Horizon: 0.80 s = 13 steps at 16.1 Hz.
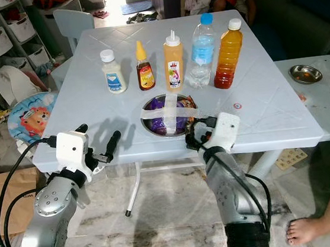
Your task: Restocking fridge
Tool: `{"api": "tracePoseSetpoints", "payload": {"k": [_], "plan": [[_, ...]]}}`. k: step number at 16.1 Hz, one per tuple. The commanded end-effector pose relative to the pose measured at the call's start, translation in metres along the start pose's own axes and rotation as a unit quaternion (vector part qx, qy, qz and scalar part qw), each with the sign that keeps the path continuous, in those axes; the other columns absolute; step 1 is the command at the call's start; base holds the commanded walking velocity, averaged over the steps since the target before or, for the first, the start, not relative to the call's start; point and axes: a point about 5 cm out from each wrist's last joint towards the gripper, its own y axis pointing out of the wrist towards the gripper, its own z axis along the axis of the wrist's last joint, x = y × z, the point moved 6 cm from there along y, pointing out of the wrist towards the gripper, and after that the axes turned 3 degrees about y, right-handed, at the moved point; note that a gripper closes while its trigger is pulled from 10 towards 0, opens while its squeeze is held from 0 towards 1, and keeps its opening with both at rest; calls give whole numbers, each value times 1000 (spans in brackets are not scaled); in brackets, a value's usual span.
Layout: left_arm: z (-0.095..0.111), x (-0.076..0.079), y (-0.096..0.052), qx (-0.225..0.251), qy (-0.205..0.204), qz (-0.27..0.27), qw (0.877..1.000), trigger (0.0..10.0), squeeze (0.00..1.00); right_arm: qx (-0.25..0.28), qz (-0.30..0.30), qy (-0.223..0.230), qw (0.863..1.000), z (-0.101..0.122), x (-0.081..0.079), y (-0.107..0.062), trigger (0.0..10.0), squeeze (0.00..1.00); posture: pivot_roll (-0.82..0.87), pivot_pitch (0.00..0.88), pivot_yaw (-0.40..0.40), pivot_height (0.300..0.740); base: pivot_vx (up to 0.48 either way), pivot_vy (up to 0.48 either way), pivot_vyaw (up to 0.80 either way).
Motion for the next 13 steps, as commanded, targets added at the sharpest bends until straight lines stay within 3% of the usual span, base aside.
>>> {"api": "tracePoseSetpoints", "payload": {"k": [1,7,11,12,13], "plan": [[6,2,1,9,10,-7,1000,10000,0,-23,26,75,997,-15,-31,2,10000,0,7,0,47,740,0,0,0],[7,4,2,9,15,-14,1000,10000,0,-54,31,157,986,-12,-36,13,10000,0,11,0,49,740,0,0,0],[7,6,2,9,16,-18,1000,10000,0,-84,28,141,986,-11,-39,13,10000,0,6,0,51,740,0,0,0],[7,9,2,7,6,-27,1000,10000,0,-97,51,32,994,-12,-45,8,10000,0,7,0,50,740,0,0,0],[8,11,2,7,-3,-37,999,10000,0,-107,70,-44,991,-14,-48,2,10000,0,6,0,49,740,0,0,0]]}}
